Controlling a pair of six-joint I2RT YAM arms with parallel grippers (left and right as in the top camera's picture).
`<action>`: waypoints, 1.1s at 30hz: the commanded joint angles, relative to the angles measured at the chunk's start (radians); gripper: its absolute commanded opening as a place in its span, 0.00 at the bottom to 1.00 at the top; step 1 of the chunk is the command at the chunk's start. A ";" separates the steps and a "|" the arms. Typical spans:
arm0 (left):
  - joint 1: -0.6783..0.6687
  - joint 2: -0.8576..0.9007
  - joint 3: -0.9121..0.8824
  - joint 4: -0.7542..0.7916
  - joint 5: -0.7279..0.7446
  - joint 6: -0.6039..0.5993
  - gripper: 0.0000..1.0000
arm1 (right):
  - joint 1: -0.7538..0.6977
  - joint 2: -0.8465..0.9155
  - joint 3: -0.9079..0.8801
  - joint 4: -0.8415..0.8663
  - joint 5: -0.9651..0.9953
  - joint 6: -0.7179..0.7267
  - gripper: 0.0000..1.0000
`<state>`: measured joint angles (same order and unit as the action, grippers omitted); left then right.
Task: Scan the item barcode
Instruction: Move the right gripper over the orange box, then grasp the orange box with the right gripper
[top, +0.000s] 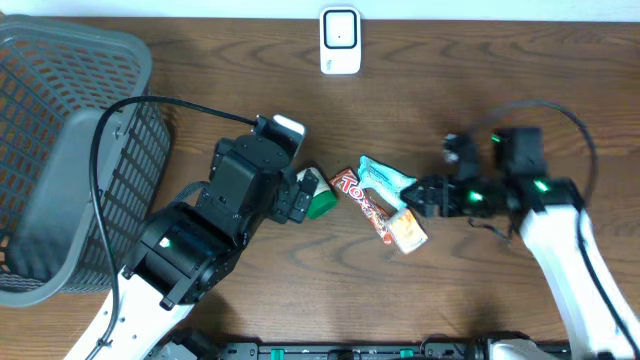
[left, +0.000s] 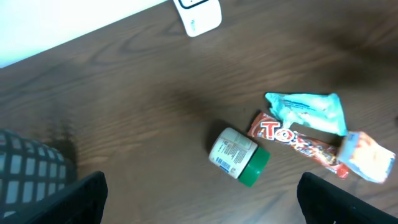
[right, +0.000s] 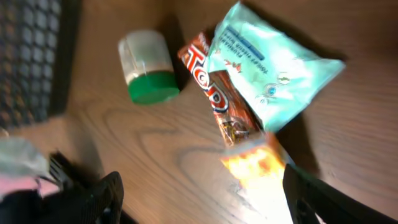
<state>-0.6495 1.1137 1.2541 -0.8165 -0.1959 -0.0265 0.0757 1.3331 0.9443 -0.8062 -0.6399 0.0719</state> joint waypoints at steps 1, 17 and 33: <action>0.004 0.003 0.006 -0.024 -0.052 -0.005 0.98 | 0.098 0.082 0.067 -0.021 0.163 -0.054 0.76; 0.004 0.003 0.006 -0.074 -0.053 -0.005 0.98 | 0.305 0.117 0.067 -0.127 0.381 0.054 0.01; 0.004 0.003 0.006 -0.105 -0.053 -0.005 0.98 | 0.447 0.279 0.021 -0.069 0.511 0.167 0.01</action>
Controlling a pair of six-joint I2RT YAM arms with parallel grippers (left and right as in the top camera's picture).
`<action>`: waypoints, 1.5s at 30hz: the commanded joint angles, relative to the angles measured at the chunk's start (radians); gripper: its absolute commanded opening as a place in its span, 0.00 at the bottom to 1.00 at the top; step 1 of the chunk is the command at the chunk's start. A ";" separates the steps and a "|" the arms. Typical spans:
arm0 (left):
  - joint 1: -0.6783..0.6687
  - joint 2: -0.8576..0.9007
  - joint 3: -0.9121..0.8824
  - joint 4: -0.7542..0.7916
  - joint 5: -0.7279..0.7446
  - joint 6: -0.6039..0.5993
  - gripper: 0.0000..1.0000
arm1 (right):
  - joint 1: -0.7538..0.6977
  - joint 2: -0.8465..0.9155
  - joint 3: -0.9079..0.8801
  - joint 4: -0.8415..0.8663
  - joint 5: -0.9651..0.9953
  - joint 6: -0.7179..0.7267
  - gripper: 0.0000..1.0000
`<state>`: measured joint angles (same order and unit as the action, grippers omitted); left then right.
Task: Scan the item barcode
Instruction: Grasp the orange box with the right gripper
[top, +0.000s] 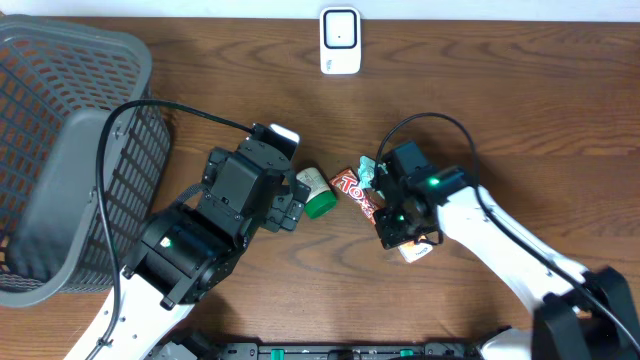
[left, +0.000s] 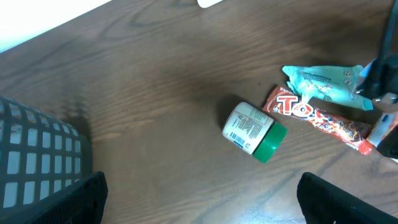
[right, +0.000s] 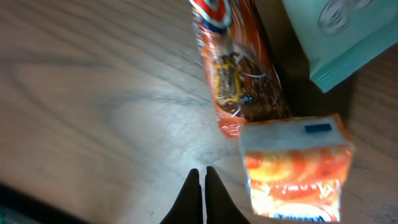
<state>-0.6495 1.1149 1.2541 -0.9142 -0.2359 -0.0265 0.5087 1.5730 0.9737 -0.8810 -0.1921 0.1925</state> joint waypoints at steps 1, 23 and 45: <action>0.004 0.002 0.006 -0.010 -0.013 -0.005 0.98 | 0.014 0.053 -0.008 0.008 0.069 0.047 0.01; 0.004 0.002 0.006 -0.027 -0.013 -0.005 0.98 | -0.117 0.080 0.008 0.056 0.438 0.494 0.01; 0.004 0.002 0.006 -0.029 -0.012 -0.006 0.98 | -0.185 0.082 -0.109 -0.035 0.227 0.544 0.01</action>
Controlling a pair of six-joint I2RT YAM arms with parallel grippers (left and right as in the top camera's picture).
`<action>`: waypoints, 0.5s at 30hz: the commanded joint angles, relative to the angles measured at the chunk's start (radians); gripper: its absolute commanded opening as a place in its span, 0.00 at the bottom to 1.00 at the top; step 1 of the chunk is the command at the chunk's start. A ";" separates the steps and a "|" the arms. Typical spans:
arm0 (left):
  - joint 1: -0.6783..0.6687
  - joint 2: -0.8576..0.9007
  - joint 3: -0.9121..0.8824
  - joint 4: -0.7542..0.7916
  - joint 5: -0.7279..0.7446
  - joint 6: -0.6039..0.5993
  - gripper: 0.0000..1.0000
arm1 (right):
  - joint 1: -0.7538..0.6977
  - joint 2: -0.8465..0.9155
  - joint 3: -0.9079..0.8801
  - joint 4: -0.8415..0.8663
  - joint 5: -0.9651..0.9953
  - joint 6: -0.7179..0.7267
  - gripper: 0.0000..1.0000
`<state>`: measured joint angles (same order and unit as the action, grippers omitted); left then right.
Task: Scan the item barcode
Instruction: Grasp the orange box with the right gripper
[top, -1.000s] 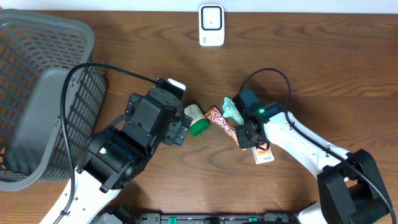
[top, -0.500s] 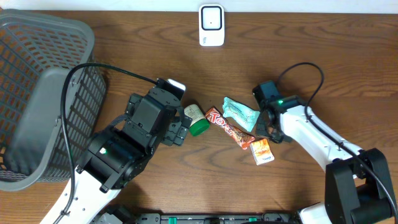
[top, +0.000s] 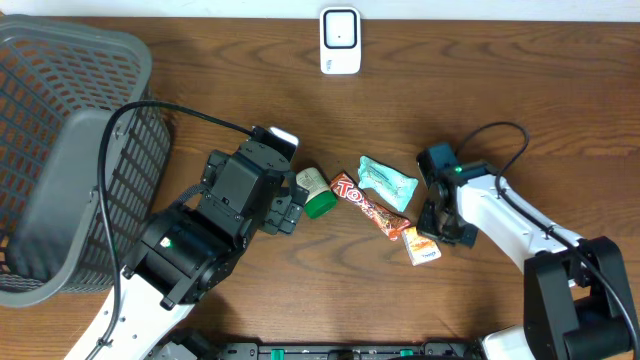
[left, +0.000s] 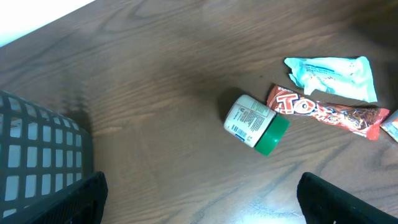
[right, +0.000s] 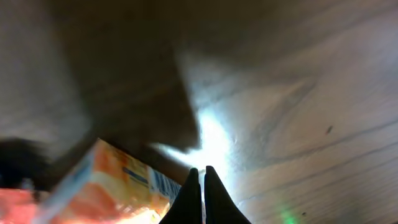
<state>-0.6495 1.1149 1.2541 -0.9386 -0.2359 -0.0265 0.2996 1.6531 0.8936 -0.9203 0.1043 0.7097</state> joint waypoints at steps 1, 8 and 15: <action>0.004 0.002 0.006 -0.006 -0.012 -0.006 0.98 | 0.029 0.002 -0.035 0.004 -0.086 0.027 0.01; 0.004 0.002 0.006 -0.040 -0.013 -0.005 0.98 | 0.154 0.002 -0.048 0.017 -0.354 0.027 0.01; 0.004 0.002 0.006 -0.048 -0.012 -0.006 0.98 | 0.283 0.002 -0.048 0.158 -0.454 0.126 0.01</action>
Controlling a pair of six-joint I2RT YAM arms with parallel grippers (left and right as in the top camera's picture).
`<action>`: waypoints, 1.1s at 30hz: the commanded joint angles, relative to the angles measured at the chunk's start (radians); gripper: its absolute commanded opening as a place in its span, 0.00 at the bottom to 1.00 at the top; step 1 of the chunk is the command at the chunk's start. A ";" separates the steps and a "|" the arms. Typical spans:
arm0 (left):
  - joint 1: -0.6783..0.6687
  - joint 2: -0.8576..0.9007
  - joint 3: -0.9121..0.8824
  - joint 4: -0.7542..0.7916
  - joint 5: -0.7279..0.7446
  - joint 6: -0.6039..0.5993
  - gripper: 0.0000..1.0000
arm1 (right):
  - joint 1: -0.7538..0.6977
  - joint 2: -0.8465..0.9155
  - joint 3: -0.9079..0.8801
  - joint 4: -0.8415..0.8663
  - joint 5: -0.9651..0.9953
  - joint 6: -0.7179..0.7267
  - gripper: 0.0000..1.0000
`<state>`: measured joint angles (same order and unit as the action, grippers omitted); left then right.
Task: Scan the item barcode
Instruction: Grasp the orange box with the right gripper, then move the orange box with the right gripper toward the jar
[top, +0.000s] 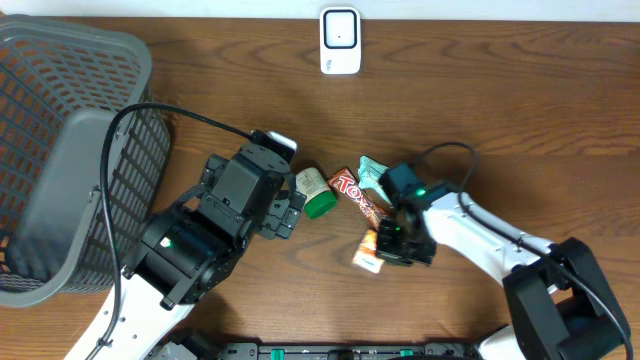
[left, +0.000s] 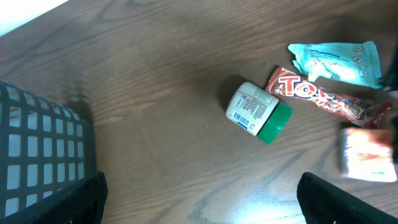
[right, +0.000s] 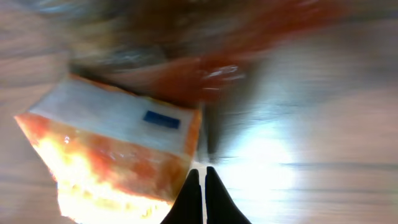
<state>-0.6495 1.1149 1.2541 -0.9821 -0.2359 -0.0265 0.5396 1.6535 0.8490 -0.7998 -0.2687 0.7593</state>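
Blurred in the right wrist view, an orange juice carton (right: 118, 143) lies on the table, and my right gripper (right: 200, 186) is shut with nothing in it, its tips at the carton's right edge. From overhead the carton (top: 368, 252) lies just left of the right gripper (top: 398, 243). A white scanner (top: 340, 41) stands at the table's far edge. My left gripper (left: 199, 202) hangs open above the table, nearer than a green-capped bottle (left: 258, 112).
A red candy bar (top: 356, 196) and a teal packet (top: 372, 171) lie between the bottle (top: 314, 194) and the right arm. A grey mesh basket (top: 60, 110) fills the left side of the table.
The orange carton lay right of the candy bar's end and now lies further left, below the bar. My shut right gripper has moved left too, from the carton's right side.
My right gripper was open to the right of the pile of items. Then it was shut, low over the carton and candy bar. Later it stood right of the carton, and now the carton lies further left. The left arm barely moved.
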 joint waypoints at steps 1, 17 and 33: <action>0.004 0.002 0.006 -0.005 -0.012 -0.006 0.98 | 0.053 0.001 -0.003 0.062 -0.081 0.097 0.01; 0.004 -0.207 0.006 0.007 -0.013 -0.005 0.98 | 0.063 -0.188 0.052 0.109 -0.001 -0.001 0.01; 0.004 -0.300 0.006 -0.005 -0.013 -0.005 0.98 | 0.064 0.036 0.052 0.470 0.027 -0.088 0.01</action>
<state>-0.6495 0.8188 1.2541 -0.9855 -0.2390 -0.0265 0.5991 1.6585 0.8890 -0.3317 -0.2165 0.6949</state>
